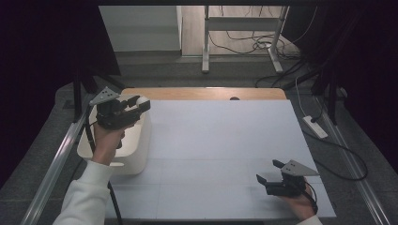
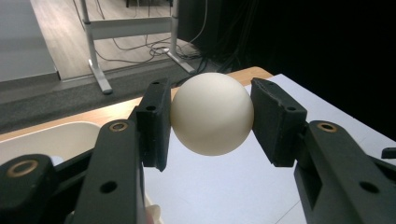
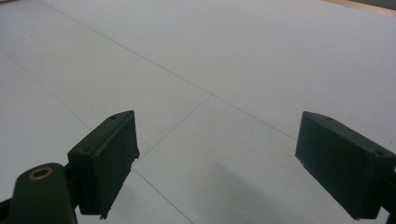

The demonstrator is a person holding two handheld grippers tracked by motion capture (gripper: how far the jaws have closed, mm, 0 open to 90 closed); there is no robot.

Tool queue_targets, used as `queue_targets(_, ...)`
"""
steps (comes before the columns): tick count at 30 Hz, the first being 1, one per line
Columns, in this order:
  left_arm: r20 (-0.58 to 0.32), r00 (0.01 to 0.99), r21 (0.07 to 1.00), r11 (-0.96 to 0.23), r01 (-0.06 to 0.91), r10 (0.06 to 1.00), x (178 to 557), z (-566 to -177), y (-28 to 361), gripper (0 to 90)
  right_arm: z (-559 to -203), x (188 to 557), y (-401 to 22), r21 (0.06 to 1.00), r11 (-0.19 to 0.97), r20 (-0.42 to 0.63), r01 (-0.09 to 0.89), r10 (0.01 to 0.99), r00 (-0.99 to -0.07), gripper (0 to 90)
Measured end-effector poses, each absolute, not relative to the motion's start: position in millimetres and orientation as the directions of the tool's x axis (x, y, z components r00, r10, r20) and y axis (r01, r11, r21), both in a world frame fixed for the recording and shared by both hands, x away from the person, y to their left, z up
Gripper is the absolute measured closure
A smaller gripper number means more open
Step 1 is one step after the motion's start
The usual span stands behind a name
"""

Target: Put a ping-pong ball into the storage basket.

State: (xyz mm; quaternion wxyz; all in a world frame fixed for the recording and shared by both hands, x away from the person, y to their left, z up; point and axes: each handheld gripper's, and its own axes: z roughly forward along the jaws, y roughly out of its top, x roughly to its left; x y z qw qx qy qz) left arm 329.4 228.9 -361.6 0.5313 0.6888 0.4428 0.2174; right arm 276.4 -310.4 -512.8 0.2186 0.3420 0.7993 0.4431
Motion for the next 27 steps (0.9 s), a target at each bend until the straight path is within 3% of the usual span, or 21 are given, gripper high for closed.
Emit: queue_targets(27,-0.167,0.446,0.914,-0.032,0.405,0.879,327,-368,255,50.7,-513,277,-310,0.858,0.371,-0.046,0.354,0.742,-0.668,12.7)
